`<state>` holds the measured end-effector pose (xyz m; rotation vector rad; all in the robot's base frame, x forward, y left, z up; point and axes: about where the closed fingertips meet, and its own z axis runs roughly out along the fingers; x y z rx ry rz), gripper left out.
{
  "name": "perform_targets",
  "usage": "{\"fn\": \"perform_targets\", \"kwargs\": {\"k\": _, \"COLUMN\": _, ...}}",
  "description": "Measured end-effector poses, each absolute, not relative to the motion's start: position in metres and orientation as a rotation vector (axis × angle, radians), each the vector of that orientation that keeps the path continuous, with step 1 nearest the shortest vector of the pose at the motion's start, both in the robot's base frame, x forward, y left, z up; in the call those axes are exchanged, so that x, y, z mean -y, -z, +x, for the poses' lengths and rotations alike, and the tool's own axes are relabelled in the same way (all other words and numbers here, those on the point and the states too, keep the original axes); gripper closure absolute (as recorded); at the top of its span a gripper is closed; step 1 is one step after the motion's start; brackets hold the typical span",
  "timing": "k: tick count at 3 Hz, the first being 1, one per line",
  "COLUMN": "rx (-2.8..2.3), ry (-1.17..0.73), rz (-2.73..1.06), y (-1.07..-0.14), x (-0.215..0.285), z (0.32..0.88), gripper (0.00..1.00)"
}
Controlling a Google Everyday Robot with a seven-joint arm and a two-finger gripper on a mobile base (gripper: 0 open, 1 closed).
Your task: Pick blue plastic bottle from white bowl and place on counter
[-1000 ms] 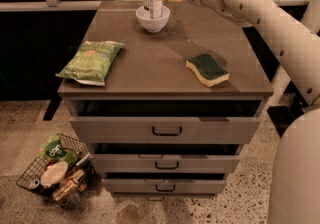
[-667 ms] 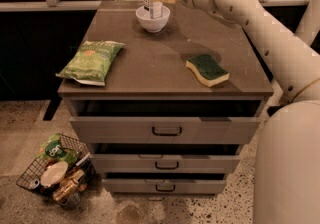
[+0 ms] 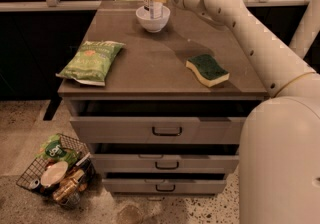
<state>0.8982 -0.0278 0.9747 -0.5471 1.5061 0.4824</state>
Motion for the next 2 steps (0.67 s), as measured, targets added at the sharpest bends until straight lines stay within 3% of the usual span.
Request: {"fn": "perform_targets", "kwargs": {"k": 2, "rx": -1.535, "ry": -0.537, "rz": -0.508, "y": -0.958, "x": 0.014, "z": 0.912, "gripper": 0.0}}
